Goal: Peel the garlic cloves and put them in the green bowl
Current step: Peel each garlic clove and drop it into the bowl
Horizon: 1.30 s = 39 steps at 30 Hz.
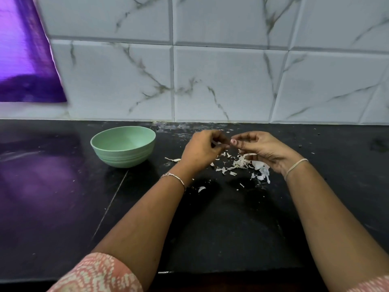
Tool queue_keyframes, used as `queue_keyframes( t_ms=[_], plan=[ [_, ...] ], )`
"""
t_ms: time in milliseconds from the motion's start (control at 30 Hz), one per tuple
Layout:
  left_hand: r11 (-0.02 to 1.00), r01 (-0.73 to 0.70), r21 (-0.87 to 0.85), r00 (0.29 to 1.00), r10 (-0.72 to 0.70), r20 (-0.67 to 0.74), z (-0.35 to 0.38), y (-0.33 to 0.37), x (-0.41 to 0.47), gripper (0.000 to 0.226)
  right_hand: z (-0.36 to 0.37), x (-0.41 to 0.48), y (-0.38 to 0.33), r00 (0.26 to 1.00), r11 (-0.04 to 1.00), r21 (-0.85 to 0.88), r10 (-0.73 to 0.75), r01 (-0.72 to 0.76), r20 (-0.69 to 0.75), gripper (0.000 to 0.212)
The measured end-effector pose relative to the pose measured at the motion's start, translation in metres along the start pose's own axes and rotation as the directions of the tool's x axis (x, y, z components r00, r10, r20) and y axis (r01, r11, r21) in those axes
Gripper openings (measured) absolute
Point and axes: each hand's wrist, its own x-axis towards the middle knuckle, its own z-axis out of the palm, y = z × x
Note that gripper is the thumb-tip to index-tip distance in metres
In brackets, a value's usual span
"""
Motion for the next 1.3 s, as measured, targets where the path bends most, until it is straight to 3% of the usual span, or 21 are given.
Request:
queue_keyframes(
  t_ms=[67,167,233,333,467,633,767,867,1000,1200,1300],
  plan=[
    [0.991,0.061,-0.115,0.998,-0.063,-0.017,-0.008,-0.005,0.002,0.014,-0.001,0.004,0.0,0.988,0.995,0.005,-0.098,0.099,-0.12,0.027],
    [0.978,0.11,-0.18,0.994,-0.112,0.002,-0.018,-0.012,0.005,0.022,0.0,0.005,0.002,0.963,0.956,-0.258,-0.194,0.142,-0.189,0.026],
    [0.979,0.123,-0.163,0.992,-0.122,0.018,-0.022,-0.015,0.007,0.018,0.006,-0.001,0.002,0.977,0.883,-0.445,-0.2,0.146,-0.079,0.026],
    [0.967,0.179,-0.181,0.984,-0.179,0.014,-0.027,-0.018,0.01,0.026,0.029,-0.023,0.001,0.96,0.661,-0.703,-0.099,0.261,0.262,0.049],
    [0.96,0.233,-0.155,0.97,-0.242,-0.038,-0.033,-0.024,0.011,0.031,0.063,-0.052,0.011,0.882,0.399,-0.829,0.095,0.391,0.462,0.072],
    [0.985,0.166,-0.039,0.985,-0.168,-0.049,-0.04,-0.022,0.006,0.007,0.064,-0.05,0.016,0.921,0.292,-0.905,0.147,0.308,0.361,0.075],
    [0.982,0.178,0.065,0.981,-0.182,0.064,-0.047,-0.023,0.002,0.014,0.056,-0.039,0.02,0.965,0.204,-0.951,0.074,0.232,0.251,0.077],
    [0.961,0.199,0.194,0.976,-0.212,0.048,-0.047,-0.031,0.002,0.022,0.066,-0.028,0.019,0.957,0.191,-0.94,-0.006,0.284,0.289,0.069],
    [0.927,0.274,0.257,0.958,-0.288,0.017,-0.045,-0.04,0.003,0.03,0.091,0.0,0.015,0.95,0.226,-0.925,0.005,0.304,0.313,0.06],
    [0.883,0.319,0.344,0.917,-0.38,0.125,-0.045,-0.048,0.004,0.043,0.095,0.027,0.023,0.976,0.363,-0.906,-0.072,0.218,0.206,0.051],
    [0.87,0.326,0.37,0.895,-0.41,0.177,-0.046,-0.052,0.006,0.044,0.082,0.024,0.023,0.988,0.319,-0.935,-0.071,0.156,0.14,0.049]
  ],
)
